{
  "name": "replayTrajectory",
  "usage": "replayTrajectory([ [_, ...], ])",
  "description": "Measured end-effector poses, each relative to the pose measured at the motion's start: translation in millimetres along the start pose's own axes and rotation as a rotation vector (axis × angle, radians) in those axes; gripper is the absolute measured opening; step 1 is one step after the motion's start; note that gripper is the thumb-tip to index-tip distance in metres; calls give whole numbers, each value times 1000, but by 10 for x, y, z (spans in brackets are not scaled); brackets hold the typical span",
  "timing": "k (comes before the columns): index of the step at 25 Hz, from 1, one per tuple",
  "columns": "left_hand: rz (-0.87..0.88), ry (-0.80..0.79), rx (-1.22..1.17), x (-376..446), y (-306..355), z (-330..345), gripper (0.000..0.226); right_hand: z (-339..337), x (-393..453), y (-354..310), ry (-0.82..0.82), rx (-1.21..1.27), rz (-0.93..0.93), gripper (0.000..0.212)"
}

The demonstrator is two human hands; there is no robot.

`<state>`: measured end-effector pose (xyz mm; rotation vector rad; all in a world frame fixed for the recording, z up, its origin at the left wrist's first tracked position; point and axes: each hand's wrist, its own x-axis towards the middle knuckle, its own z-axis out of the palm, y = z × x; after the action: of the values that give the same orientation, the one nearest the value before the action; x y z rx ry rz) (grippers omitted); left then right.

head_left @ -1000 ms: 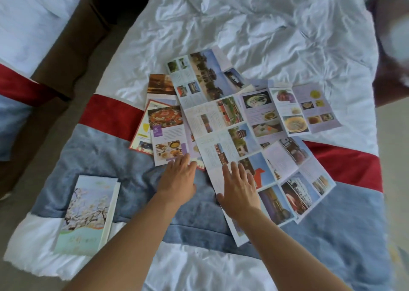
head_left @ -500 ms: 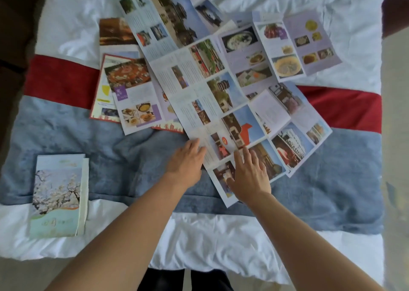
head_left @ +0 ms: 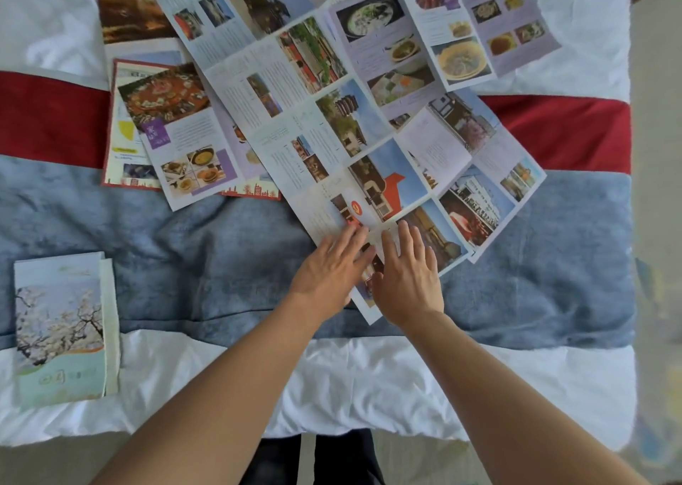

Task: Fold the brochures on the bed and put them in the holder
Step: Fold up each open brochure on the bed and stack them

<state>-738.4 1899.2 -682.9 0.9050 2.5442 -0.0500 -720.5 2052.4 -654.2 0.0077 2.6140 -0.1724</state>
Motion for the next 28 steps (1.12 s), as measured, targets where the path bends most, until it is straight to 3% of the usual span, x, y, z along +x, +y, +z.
replayTrajectory([
  [2,47,9,-11,10,123,-11,81,-32,6,67,52,16,25,66],
  [8,4,-3,9,4,346,-18,73,-140,-15,243,31,81,155,71],
  [11,38,80,7,10,355,-35,47,-142,-38,335,32,99,179,67],
  [14,54,146,-76,0,261,-171,22,-269,-19,354,138,239,158,67],
  [17,-132,193,-338,-7,90,-363,7,-467,36,301,266,310,126,77],
  [20,-473,272,-719,-37,-89,-528,13,-680,134,257,314,302,127,83],
  [25,-799,271,-923,-28,-346,-586,27,-880,345,59,393,212,-12,81],
  [28,-897,235,-978,-6,-450,-525,29,-802,477,-41,306,196,5,78],
])
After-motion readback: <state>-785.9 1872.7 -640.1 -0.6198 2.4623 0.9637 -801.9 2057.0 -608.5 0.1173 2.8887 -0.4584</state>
